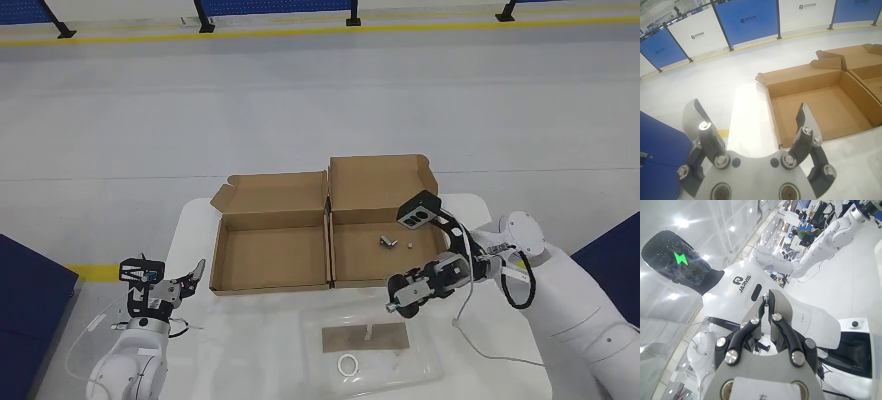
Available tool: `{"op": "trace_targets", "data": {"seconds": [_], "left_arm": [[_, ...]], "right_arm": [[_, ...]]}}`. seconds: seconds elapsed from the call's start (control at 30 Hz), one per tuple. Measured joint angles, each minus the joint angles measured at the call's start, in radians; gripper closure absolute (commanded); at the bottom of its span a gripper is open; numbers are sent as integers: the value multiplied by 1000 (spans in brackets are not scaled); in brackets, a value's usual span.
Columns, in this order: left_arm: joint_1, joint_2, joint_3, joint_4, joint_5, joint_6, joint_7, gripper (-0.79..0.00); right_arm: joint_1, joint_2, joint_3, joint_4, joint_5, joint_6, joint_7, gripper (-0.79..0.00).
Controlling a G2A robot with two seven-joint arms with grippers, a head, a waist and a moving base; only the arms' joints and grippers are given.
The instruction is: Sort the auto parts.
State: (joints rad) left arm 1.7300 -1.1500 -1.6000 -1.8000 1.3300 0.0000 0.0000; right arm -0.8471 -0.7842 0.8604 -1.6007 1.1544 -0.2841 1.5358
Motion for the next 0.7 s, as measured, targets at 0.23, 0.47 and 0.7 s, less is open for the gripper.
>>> {"op": "trace_targets", "data": {"seconds": [0.23, 0.47, 0.7], "left_arm": [[0, 0, 0, 0, 0, 0, 0, -785], [0, 0, 0, 0, 0, 0, 0, -785], [0, 0, 0, 0, 0, 0, 0, -785]], "right_arm": [[-24, -27, 20, -58, 193, 19, -65, 0], [12, -80, -4, -58, 384, 70, -48, 0], [36, -110, -21, -45, 432, 102, -63, 0]]}}
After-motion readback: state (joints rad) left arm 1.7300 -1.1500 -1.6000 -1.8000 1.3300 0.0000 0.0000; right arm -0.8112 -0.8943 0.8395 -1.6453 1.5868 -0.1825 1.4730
